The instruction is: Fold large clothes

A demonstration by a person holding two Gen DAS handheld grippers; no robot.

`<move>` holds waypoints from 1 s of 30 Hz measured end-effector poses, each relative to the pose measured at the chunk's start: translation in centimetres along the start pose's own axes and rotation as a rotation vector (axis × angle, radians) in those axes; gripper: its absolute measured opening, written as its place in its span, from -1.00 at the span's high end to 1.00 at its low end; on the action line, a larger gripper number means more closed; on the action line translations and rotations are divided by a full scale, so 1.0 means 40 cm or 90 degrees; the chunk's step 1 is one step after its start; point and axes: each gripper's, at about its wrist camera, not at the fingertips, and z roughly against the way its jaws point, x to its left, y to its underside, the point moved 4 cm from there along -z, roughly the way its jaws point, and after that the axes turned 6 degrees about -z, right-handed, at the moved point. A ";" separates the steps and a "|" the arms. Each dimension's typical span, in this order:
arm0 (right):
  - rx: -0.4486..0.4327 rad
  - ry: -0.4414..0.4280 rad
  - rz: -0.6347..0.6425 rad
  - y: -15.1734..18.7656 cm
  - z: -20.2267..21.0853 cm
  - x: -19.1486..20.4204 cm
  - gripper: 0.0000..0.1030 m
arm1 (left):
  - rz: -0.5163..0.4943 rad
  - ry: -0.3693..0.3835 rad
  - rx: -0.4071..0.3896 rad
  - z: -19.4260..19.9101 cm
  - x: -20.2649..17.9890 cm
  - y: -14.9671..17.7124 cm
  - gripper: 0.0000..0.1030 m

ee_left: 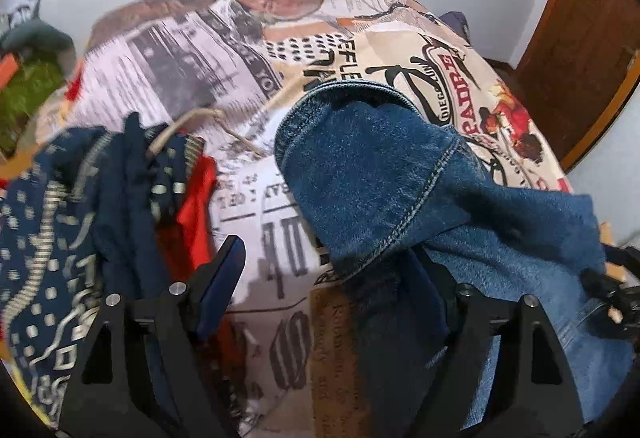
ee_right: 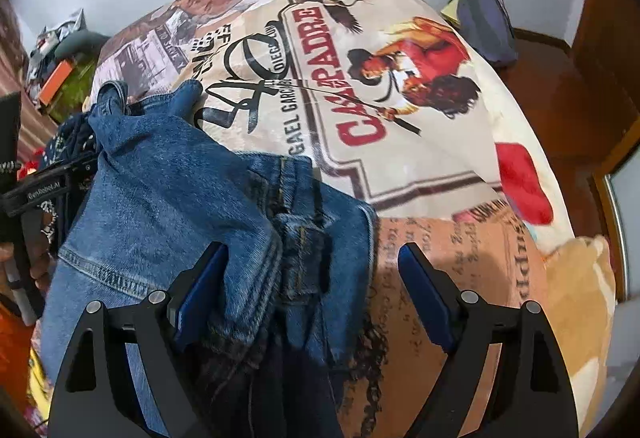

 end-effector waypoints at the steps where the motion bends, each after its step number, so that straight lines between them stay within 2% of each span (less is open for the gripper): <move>1: 0.004 -0.002 -0.003 0.005 0.006 -0.003 -0.62 | -0.009 -0.006 0.003 0.011 -0.004 0.006 -0.53; 3: 0.014 -0.007 -0.012 0.021 0.018 -0.011 -0.64 | -0.034 0.021 0.021 0.034 -0.020 0.030 -0.48; 4: 0.017 -0.011 -0.021 0.030 0.026 -0.016 -0.66 | -0.045 0.022 0.022 0.052 -0.027 0.044 -0.41; 6: 0.029 -0.025 -0.046 0.048 0.033 -0.029 -0.66 | -0.069 0.013 0.013 0.096 -0.036 0.068 -0.41; 8: 0.033 -0.032 -0.072 0.063 0.045 -0.043 -0.66 | -0.079 0.057 0.027 0.135 -0.049 0.102 -0.41; 12: 0.030 -0.050 -0.107 0.092 0.082 -0.066 -0.66 | -0.086 0.103 0.045 0.191 -0.079 0.172 -0.42; 13: 0.031 -0.048 -0.107 0.097 0.092 -0.066 -0.66 | -0.086 0.114 0.054 0.200 -0.089 0.195 -0.42; 16: 0.022 0.018 -0.063 0.117 0.134 -0.054 -0.66 | -0.083 0.131 0.064 0.211 -0.107 0.237 -0.43; 18: 0.011 0.019 -0.041 0.126 0.161 -0.044 -0.66 | -0.062 0.147 0.070 0.220 -0.114 0.262 -0.44; 20: -0.002 -0.001 -0.036 0.134 0.195 -0.028 -0.66 | -0.047 0.167 0.073 0.229 -0.118 0.281 -0.44; 24: -0.019 -0.068 -0.045 0.135 0.237 0.008 -0.66 | -0.043 0.159 0.064 0.252 -0.127 0.294 -0.43; 28: 0.009 -0.119 -0.059 0.136 0.196 0.030 -0.66 | -0.021 0.160 0.055 0.257 -0.110 0.278 -0.43; 30: 0.030 -0.120 -0.080 0.134 0.154 0.021 -0.66 | -0.005 0.168 0.061 0.242 -0.098 0.263 -0.43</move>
